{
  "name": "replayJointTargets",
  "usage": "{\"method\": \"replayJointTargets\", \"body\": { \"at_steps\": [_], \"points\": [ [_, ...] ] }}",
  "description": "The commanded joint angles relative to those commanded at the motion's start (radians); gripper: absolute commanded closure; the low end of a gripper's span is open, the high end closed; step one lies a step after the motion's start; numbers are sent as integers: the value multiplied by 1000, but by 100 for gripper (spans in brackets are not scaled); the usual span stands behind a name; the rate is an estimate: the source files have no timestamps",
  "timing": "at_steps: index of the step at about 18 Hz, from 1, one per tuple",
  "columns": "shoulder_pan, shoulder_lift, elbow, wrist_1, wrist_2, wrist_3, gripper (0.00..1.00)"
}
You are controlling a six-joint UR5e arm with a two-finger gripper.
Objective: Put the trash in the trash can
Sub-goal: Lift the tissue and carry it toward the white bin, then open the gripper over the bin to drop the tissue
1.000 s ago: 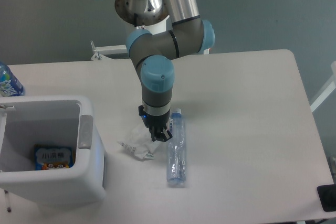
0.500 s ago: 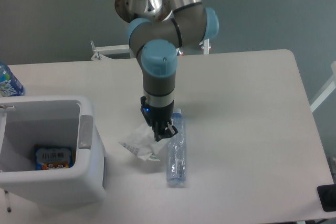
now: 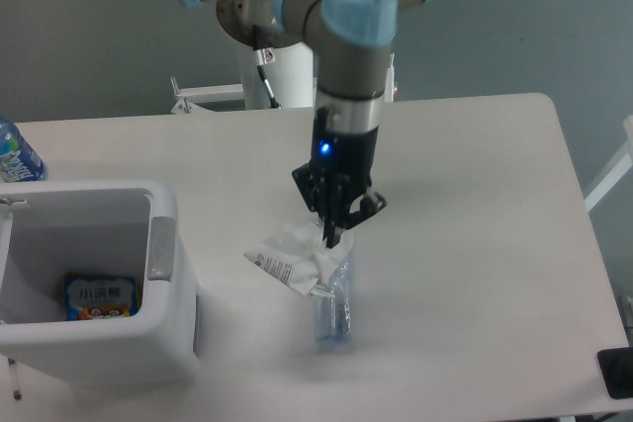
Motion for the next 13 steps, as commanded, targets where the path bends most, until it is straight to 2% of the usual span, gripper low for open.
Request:
{"method": "replayJointTargets", "body": {
  "at_steps": [4,6,9,13],
  "points": [
    [-20,26,57,0,-58,-250,100],
    [-29,46,61,0,-83,-345,100],
    [-83,68,66,2,-91,-414,100],
    [-182,58,91,2,-91,-513,100]
  ]
}}
